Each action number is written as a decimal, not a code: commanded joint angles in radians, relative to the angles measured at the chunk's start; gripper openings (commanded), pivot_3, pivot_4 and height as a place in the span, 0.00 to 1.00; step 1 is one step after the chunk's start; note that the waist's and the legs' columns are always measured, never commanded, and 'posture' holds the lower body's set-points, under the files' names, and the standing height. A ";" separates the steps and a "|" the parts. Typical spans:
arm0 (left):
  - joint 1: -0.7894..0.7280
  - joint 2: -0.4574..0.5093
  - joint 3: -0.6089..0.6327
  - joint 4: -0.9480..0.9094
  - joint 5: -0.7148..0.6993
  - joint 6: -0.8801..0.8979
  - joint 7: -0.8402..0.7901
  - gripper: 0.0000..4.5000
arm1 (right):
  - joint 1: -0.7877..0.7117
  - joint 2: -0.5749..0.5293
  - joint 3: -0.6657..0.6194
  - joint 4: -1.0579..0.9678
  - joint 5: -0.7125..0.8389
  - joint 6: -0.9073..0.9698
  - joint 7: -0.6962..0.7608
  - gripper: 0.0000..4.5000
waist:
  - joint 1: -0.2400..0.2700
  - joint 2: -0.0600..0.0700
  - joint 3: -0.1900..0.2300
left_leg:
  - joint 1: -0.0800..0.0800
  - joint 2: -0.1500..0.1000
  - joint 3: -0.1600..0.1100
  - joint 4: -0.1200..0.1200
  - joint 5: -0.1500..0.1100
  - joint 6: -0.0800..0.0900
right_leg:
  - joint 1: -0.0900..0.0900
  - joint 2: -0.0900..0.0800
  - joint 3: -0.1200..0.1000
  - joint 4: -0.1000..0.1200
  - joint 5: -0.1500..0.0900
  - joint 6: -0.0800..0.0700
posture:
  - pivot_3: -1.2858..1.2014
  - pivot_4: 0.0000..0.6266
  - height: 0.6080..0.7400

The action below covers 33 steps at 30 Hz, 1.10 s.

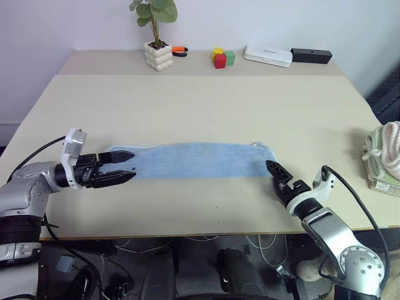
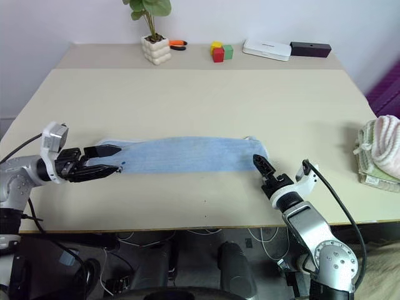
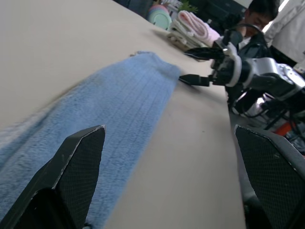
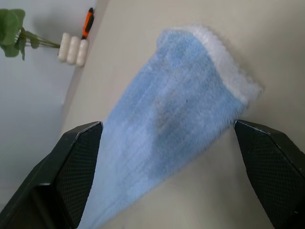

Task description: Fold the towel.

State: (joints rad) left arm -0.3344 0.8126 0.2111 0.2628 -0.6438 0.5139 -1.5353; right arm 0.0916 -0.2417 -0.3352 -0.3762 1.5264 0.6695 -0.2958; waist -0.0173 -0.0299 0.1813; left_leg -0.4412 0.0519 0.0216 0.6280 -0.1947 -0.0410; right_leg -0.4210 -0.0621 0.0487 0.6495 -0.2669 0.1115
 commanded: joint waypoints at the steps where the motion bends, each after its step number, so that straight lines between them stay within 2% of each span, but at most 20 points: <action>1: 0.008 0.028 0.040 -0.042 -0.027 0.011 0.001 0.99 | -0.020 0.003 0.016 0.021 -0.022 -0.006 0.016 1.00 | -0.001 0.000 0.000 | 0.000 0.000 0.000 0.000 0.000 0.000 | 0.000 0.000 0.000 0.000 0.000 0.000 | 0.52 0.24 1.00; 13: 0.042 0.026 0.078 -0.084 -0.048 0.022 0.041 0.99 | -0.088 0.052 0.040 0.123 -0.095 -0.020 0.050 1.00 | -0.003 -0.002 -0.002 | 0.000 0.000 0.000 0.000 0.000 0.000 | 0.000 0.000 0.000 0.000 0.000 0.000 | 0.52 0.24 1.00; 15: 0.049 0.025 0.082 -0.096 -0.052 0.025 0.047 1.00 | -0.102 0.066 0.045 0.143 -0.111 -0.022 0.051 0.89 | -0.003 -0.002 -0.002 | 0.001 0.000 0.000 0.000 0.000 0.000 | 0.000 0.000 0.000 0.000 0.000 0.000 | 0.52 0.24 1.00; 17: 0.053 0.026 0.086 -0.100 -0.054 0.027 0.051 1.00 | -0.115 0.081 0.044 0.155 -0.131 -0.032 0.055 0.72 | -0.003 -0.002 -0.002 | 0.001 0.000 0.000 0.000 0.000 0.000 | 0.000 0.000 0.000 0.000 0.000 0.000 | 0.52 0.24 1.00; 22: 0.071 0.026 0.097 -0.121 -0.070 0.037 0.068 1.00 | -0.148 0.098 0.041 0.180 -0.164 -0.033 0.061 0.15 | -0.007 -0.006 -0.005 | 0.001 0.001 0.000 0.000 0.000 0.000 | 0.000 0.001 0.000 0.000 0.000 0.000 | 0.52 0.24 1.00; 24: 0.078 0.026 0.099 -0.126 -0.073 0.038 0.072 1.00 | -0.155 0.093 0.034 0.178 -0.170 -0.030 0.061 0.01 | -0.005 -0.008 -0.007 | 0.001 0.001 0.000 -0.001 0.000 0.000 | 0.000 0.001 0.000 0.000 0.000 0.000 | 0.52 0.24 1.00; 28: 0.082 0.024 0.102 -0.130 -0.072 0.037 0.079 1.00 | -0.171 0.064 0.005 0.177 -0.204 -0.043 0.083 0.01 | -0.003 -0.008 -0.007 | 0.001 0.001 0.000 0.000 0.000 0.000 | 0.000 0.001 0.000 0.000 0.000 -0.001 | 0.52 0.24 1.00; 33: 0.079 0.011 0.103 -0.133 -0.071 0.034 0.086 1.00 | -0.182 -0.024 -0.036 0.155 -0.249 -0.041 0.141 0.01 | 0.007 -0.006 -0.007 | 0.000 0.000 0.001 0.000 0.000 0.000 | 0.000 -0.001 0.000 -0.001 0.000 -0.001 | 0.52 0.24 1.00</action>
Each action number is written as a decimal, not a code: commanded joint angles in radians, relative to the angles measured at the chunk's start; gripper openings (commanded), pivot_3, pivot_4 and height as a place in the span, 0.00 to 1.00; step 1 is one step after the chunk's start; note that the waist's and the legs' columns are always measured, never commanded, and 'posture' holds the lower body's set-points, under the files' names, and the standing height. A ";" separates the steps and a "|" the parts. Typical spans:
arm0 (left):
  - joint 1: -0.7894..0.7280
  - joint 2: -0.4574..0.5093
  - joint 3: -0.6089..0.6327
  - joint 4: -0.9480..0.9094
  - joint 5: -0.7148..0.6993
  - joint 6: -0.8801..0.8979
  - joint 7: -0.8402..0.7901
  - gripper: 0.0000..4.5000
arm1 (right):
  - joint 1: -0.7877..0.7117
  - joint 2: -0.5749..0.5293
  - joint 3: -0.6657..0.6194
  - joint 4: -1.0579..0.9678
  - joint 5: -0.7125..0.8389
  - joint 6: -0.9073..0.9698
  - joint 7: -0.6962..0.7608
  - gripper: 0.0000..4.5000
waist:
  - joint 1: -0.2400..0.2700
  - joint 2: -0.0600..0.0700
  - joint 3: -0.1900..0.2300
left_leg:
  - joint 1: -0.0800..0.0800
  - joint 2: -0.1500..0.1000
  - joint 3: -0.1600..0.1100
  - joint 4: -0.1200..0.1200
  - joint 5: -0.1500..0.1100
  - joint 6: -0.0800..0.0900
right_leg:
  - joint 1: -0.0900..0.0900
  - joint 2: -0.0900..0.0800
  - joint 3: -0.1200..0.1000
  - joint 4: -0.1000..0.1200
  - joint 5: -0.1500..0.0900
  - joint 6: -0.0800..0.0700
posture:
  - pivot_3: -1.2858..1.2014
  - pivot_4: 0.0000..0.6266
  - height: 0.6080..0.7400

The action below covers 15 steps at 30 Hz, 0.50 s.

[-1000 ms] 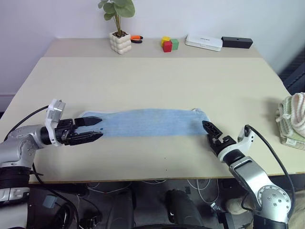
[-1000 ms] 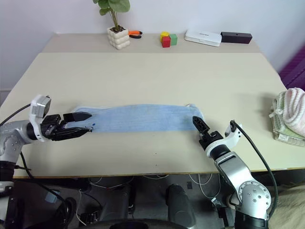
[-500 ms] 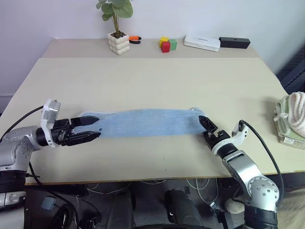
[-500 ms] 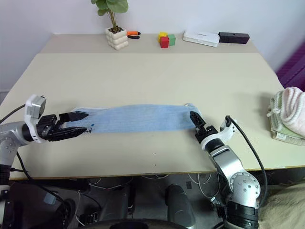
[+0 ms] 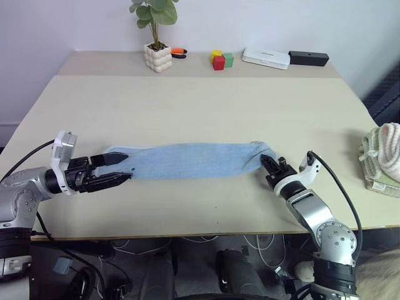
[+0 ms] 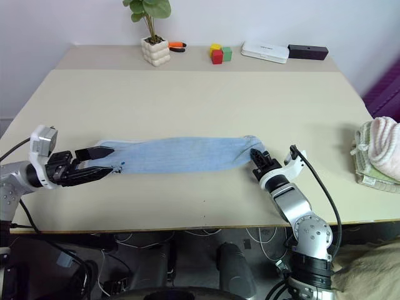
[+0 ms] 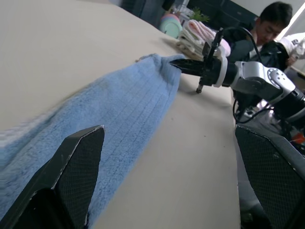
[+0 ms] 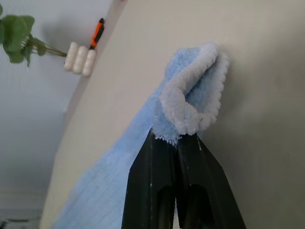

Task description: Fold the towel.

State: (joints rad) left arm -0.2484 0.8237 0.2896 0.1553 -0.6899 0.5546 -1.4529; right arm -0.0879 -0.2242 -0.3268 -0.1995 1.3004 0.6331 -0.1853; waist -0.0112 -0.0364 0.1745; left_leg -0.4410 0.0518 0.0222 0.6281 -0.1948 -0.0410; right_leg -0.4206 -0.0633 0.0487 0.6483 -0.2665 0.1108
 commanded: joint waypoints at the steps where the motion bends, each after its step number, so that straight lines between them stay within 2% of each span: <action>1: -0.007 -0.002 0.024 -0.025 -0.025 -0.008 0.005 1.00 | 0.002 -0.058 -0.045 -0.032 -0.035 -0.003 0.043 0.01 | 0.000 0.000 0.000 | 0.000 0.000 0.000 0.000 0.000 0.000 | 0.000 0.000 0.000 0.000 0.000 0.000 | 0.52 0.24 1.00; 7: -0.016 -0.012 0.019 -0.016 -0.018 -0.018 0.010 1.00 | 0.013 -0.126 -0.038 -0.097 -0.080 0.008 0.136 0.01 | -0.006 0.002 0.000 | 0.000 0.000 0.000 -0.001 0.000 0.000 | -0.001 0.001 0.000 0.000 0.000 0.000 | 0.52 0.24 1.00; 15: -0.028 -0.021 0.013 -0.009 -0.013 -0.033 0.015 1.00 | 0.020 -0.200 0.120 -0.214 -0.272 0.019 0.308 0.01 | -0.005 0.002 0.000 | 0.000 0.000 0.000 0.000 0.000 0.000 | -0.001 0.001 0.000 0.000 0.000 0.000 | 0.52 0.24 1.00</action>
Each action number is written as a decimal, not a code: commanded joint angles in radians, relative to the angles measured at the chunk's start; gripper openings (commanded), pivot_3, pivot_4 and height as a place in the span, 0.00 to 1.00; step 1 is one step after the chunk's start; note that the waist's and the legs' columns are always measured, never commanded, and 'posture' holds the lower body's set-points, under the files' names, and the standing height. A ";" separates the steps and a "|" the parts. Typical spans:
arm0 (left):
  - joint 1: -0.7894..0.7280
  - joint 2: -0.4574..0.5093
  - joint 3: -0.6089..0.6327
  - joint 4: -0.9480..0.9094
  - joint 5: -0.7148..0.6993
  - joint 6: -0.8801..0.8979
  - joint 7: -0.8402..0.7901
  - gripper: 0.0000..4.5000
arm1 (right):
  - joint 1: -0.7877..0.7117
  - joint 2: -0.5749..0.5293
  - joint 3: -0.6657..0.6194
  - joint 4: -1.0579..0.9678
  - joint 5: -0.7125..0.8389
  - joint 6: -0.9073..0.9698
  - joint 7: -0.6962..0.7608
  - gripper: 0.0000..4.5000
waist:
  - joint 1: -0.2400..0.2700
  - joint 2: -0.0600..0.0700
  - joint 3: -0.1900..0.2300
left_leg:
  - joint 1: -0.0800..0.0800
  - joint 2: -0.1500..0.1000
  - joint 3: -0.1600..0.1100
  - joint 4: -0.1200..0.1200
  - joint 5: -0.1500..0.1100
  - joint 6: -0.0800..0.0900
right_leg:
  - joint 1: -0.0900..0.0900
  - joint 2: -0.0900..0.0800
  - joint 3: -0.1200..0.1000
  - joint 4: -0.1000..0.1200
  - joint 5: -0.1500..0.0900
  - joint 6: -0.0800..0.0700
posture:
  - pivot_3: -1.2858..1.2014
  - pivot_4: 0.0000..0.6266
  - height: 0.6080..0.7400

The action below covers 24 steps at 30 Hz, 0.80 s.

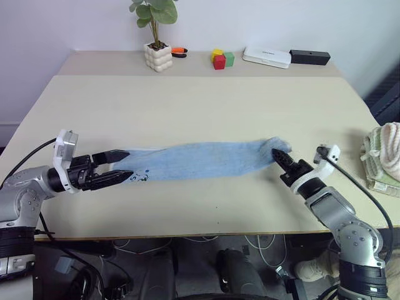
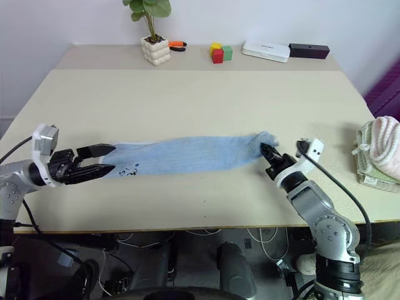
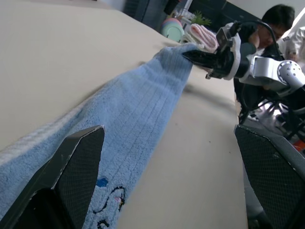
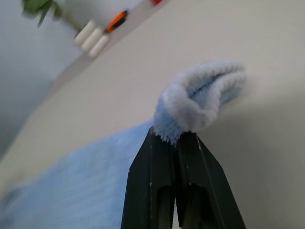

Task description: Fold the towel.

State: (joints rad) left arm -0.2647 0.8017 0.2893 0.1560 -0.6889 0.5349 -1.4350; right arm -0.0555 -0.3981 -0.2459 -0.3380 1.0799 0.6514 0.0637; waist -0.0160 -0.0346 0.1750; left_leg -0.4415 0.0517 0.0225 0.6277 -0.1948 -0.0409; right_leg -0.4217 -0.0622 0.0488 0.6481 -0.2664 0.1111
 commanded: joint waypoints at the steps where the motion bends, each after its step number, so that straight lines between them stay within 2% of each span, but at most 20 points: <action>1: -0.011 0.002 0.013 -0.009 -0.011 -0.016 -0.002 1.00 | -0.013 -0.053 0.071 -0.088 -0.103 -0.006 0.091 0.01 | 0.001 0.000 0.000 | 0.000 0.000 0.000 0.000 0.000 0.000 | 0.000 0.000 0.000 0.000 0.000 0.000 | 0.52 0.24 1.00; 5: -0.003 0.001 0.020 -0.015 -0.017 -0.014 0.000 1.00 | -0.032 -0.090 0.136 -0.116 -0.195 -0.016 0.163 0.01 | 0.003 0.000 0.000 | 0.000 0.000 0.000 0.001 0.000 0.000 | 0.000 0.000 0.000 0.000 0.000 0.000 | 0.52 0.24 1.00; 9: 0.023 0.007 0.030 -0.030 -0.024 -0.007 0.000 1.00 | -0.067 -0.135 0.254 -0.157 -0.337 -0.035 0.245 0.01 | 0.001 0.000 0.000 | 0.000 0.000 0.000 0.000 0.000 0.000 | -0.001 0.000 0.000 0.000 0.000 0.000 | 0.52 0.24 1.00; 19: 0.086 -0.005 0.052 -0.087 -0.030 -0.020 0.030 1.00 | -0.169 -0.065 0.390 -0.091 -0.535 -0.069 0.304 0.01 | 0.004 0.000 0.000 | -0.001 0.000 0.000 0.001 0.000 0.000 | -0.001 0.000 0.000 0.000 0.000 0.000 | 0.52 0.24 1.00; 24: 0.111 -0.008 0.067 -0.114 -0.041 -0.013 0.046 1.00 | -0.193 -0.013 0.421 -0.082 -0.562 -0.054 0.327 0.01 | 0.002 0.000 0.000 | -0.001 0.000 0.000 0.001 0.000 0.000 | -0.001 0.000 0.000 0.000 0.000 0.000 | 0.52 0.24 1.00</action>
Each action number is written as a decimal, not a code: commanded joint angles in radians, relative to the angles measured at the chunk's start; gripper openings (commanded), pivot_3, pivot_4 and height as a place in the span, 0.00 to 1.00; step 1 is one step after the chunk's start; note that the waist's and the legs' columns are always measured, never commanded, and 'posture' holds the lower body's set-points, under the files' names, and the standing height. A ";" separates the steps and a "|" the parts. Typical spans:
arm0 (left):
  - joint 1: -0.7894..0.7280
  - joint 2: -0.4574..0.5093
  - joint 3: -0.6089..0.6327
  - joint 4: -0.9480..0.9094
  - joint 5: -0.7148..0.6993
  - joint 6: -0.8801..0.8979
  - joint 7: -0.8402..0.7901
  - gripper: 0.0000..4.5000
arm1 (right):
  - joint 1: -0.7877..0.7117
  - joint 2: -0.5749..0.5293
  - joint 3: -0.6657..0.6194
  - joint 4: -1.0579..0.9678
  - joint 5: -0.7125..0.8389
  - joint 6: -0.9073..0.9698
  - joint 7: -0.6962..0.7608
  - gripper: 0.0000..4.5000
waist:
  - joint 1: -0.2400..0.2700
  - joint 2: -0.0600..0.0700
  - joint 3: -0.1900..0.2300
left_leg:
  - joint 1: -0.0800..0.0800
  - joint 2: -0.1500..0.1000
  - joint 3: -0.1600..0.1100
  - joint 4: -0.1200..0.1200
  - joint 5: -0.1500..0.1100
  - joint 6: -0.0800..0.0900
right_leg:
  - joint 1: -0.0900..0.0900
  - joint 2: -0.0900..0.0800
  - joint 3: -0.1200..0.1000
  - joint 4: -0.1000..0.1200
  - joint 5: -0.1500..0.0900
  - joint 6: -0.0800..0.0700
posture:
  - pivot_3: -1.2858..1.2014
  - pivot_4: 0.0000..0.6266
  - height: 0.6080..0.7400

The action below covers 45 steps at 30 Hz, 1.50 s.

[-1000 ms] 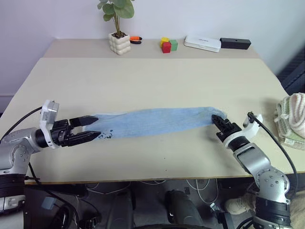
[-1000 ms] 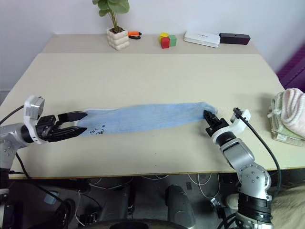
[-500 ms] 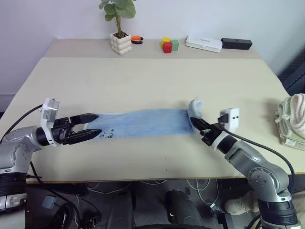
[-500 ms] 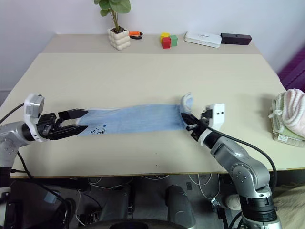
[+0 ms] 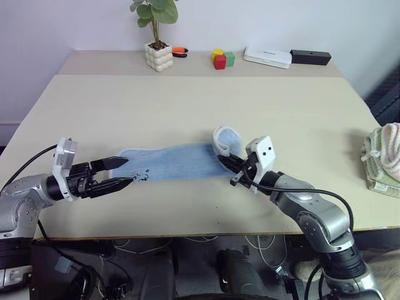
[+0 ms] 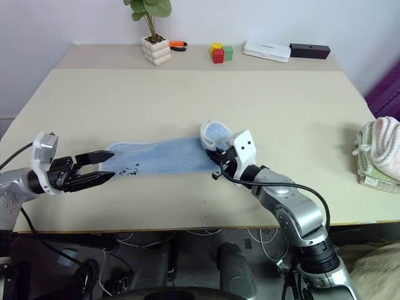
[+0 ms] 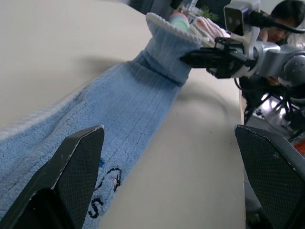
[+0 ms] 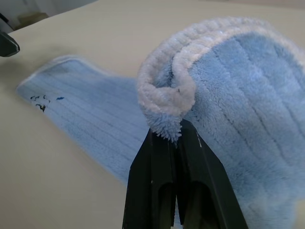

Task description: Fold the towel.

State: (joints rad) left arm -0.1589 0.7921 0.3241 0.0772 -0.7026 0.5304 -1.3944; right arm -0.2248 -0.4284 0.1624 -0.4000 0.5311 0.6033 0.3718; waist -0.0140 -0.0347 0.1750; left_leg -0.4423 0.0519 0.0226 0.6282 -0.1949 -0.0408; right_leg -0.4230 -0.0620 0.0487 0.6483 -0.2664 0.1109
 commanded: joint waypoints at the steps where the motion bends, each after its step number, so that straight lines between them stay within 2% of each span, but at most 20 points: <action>1: 0.009 0.002 0.034 -0.039 -0.029 -0.009 0.009 1.00 | -0.025 0.022 0.021 -0.022 -0.020 -0.001 0.025 0.01 | 0.000 0.000 0.000 | 0.000 0.000 0.000 0.000 0.000 0.000 | 0.000 0.000 0.000 0.000 0.000 0.000 | 0.52 0.24 1.00; 11: 0.034 0.001 0.041 -0.068 -0.051 -0.006 0.033 1.00 | -0.083 0.040 0.147 0.056 -0.199 -0.042 0.075 0.01 | 0.000 0.000 0.000 | 0.000 0.000 0.000 0.000 0.000 0.000 | 0.000 0.000 0.000 0.000 0.000 0.000 | 0.52 0.24 1.00; 17: 0.049 0.004 0.048 -0.080 -0.060 -0.001 0.042 1.00 | -0.078 0.063 0.154 0.074 -0.250 -0.059 0.086 0.01 | 0.000 0.000 0.000 | 0.000 0.000 0.000 0.000 0.000 0.000 | 0.000 0.000 0.000 0.000 0.000 0.000 | 0.52 0.24 1.00; 20: 0.048 0.006 0.048 -0.079 -0.062 -0.001 0.043 1.00 | -0.074 0.070 0.146 0.074 -0.249 -0.044 0.101 0.20 | 0.000 0.000 0.000 | 0.000 0.000 0.000 0.000 0.000 0.000 | 0.000 0.000 0.000 0.000 0.000 0.000 | 0.52 0.24 1.00; 27: 0.044 0.003 0.041 -0.077 -0.066 -0.003 0.048 1.00 | -0.078 0.082 0.138 0.067 -0.267 -0.041 0.105 0.94 | 0.000 0.000 0.000 | 0.000 0.000 0.000 0.000 0.000 0.000 | 0.000 0.000 0.000 0.000 0.000 0.000 | 0.52 0.24 1.00; 28: 0.042 0.004 0.039 -0.073 -0.063 -0.006 0.047 1.00 | -0.079 0.088 0.117 0.063 -0.255 -0.053 0.107 0.99 | 0.000 0.000 0.000 | 0.000 0.000 0.000 0.000 0.000 0.000 | 0.000 0.000 0.000 0.000 0.000 0.000 | 0.52 0.24 1.00; 35: 0.035 0.003 0.032 -0.062 -0.059 -0.010 0.044 1.00 | -0.100 0.163 -0.116 0.036 -0.037 -0.042 0.122 0.99 | 0.000 0.000 0.000 | 0.000 0.000 0.000 0.000 0.000 0.000 | 0.000 0.000 0.000 0.000 0.000 0.000 | 0.52 0.24 1.00; 36: 0.031 0.001 0.030 -0.059 -0.060 -0.010 0.045 1.00 | -0.105 0.167 -0.140 0.057 -0.025 -0.032 0.114 0.94 | 0.001 0.000 0.000 | 0.000 0.000 0.000 0.000 0.000 0.000 | 0.000 0.000 0.000 0.000 0.000 0.000 | 0.52 0.24 1.00; 38: 0.026 -0.002 0.026 -0.057 -0.057 -0.013 0.046 1.00 | -0.103 0.162 -0.137 0.085 -0.049 -0.056 0.120 0.81 | 0.001 0.000 0.000 | 0.000 0.000 0.000 0.000 0.000 0.000 | 0.000 0.000 0.000 0.000 0.000 0.000 | 0.52 0.24 1.00; 45: 0.020 -0.005 0.024 -0.058 -0.056 -0.012 0.047 1.00 | -0.082 0.200 -0.050 0.223 -0.184 -0.263 0.159 0.02 | -0.005 0.000 0.000 | 0.000 0.000 0.000 -0.001 0.000 0.000 | -0.001 0.000 0.000 0.000 0.000 0.000 | 0.52 0.24 1.00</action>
State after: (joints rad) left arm -0.1320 0.7840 0.3353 0.0335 -0.7514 0.5317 -1.3458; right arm -0.3037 -0.2350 0.0952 -0.1930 0.3794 0.4176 0.5104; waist -0.0191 -0.0345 0.1750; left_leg -0.4420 0.0519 0.0230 0.6272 -0.1949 -0.0409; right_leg -0.4238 -0.0618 0.0485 0.6488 -0.2662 0.1113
